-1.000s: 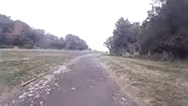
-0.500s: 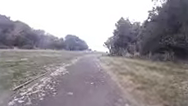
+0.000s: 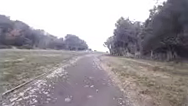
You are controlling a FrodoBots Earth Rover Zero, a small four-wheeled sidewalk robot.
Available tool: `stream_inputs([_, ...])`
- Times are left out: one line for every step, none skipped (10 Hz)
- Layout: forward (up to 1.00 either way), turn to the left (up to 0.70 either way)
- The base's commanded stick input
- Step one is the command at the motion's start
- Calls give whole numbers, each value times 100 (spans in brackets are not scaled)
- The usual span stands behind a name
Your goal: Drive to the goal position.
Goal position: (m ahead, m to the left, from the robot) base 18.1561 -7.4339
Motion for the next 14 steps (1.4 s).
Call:
stream_inputs([45, 0])
stream_inputs([45, 0])
stream_inputs([45, 0])
stream_inputs([45, 0])
stream_inputs([45, 0])
stream_inputs([60, 0])
stream_inputs([60, 0])
stream_inputs([60, 0])
stream_inputs([60, 0])
stream_inputs([60, 0])
stream_inputs([60, 0])
stream_inputs([60, 0])
stream_inputs([60, 0])
stream_inputs([60, 0])
